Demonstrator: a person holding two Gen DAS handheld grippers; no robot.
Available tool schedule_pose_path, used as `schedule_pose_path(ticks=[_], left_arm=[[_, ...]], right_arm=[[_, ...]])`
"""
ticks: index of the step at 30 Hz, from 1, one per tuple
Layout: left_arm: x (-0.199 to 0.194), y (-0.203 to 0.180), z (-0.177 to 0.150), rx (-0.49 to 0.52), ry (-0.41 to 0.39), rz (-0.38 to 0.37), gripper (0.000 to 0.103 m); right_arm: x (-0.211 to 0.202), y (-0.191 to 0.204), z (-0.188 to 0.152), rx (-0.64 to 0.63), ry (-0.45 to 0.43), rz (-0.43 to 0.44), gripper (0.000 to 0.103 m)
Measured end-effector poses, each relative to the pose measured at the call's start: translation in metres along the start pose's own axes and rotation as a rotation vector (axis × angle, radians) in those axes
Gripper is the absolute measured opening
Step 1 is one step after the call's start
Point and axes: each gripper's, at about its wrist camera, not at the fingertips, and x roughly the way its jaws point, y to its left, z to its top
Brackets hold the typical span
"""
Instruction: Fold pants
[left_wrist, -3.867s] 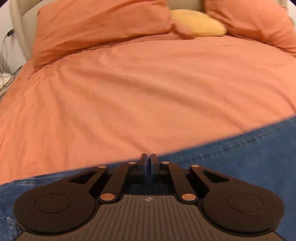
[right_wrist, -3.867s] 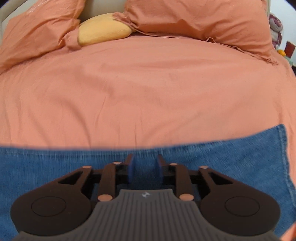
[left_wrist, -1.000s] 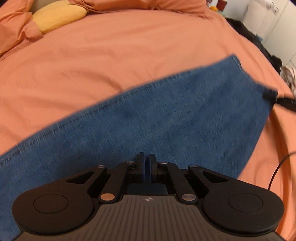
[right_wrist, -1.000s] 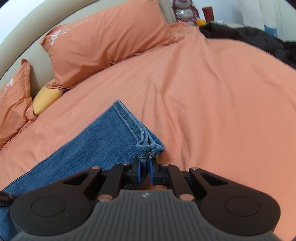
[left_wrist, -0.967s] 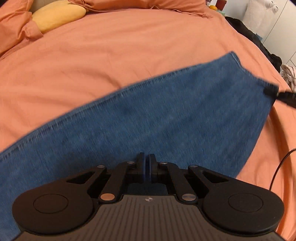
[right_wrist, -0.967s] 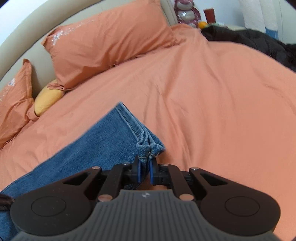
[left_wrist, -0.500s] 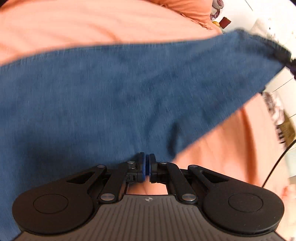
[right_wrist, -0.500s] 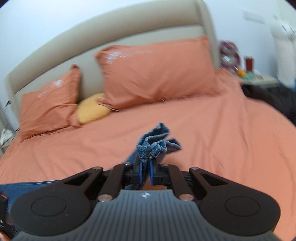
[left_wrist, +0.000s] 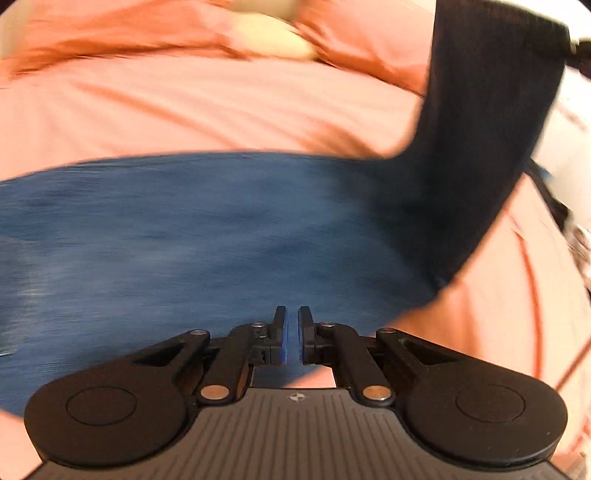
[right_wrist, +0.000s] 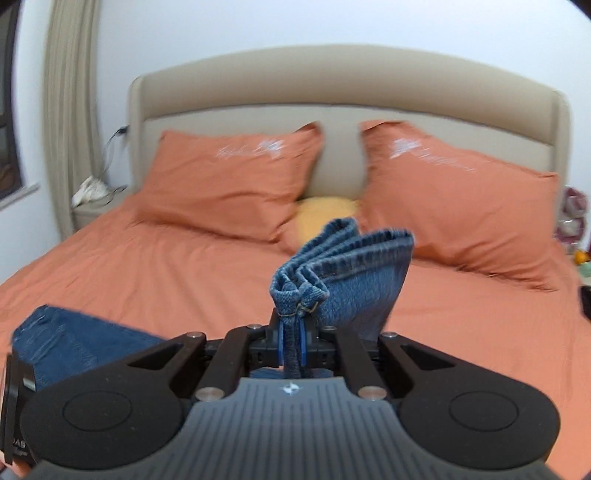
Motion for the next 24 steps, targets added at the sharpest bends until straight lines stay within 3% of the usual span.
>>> schedule_pose_path(ticks=[4,9,14,19,22,24], left_arm=[[-0.021,0.032,-0.007,-0.092,-0.067,0.144,0.004],[-0.02,0.077,-0.025,-0.204,-0.029,0.194,0.004],[-0.023,0.107,-0.038,-0.216,0.004,0.183,0.005],[-0.024,0.11,-0.042,-0.211,0.004,0.139,0.013],[-0.02,0.109,-0.035,-0.232,-0.012,0.097,0.021],[-0.021,0.11,-0.031,-0.246,-0.028,0.069,0.031]], right_arm=[[0.034,0.062,-0.02,0.011,0.08,0.087,0.003],[0.084,0.134,-0.077,0.018,0.23,0.177,0.003],[0.121,0.177,-0.146,-0.045,0.392,0.17,0.004],[0.131,0.181,-0.165,-0.056,0.444,0.15,0.006],[0.132,0.179,-0.155,-0.051,0.456,0.169,0.017],[0.128,0.176,-0.15,-0.046,0.468,0.207,0.036]])
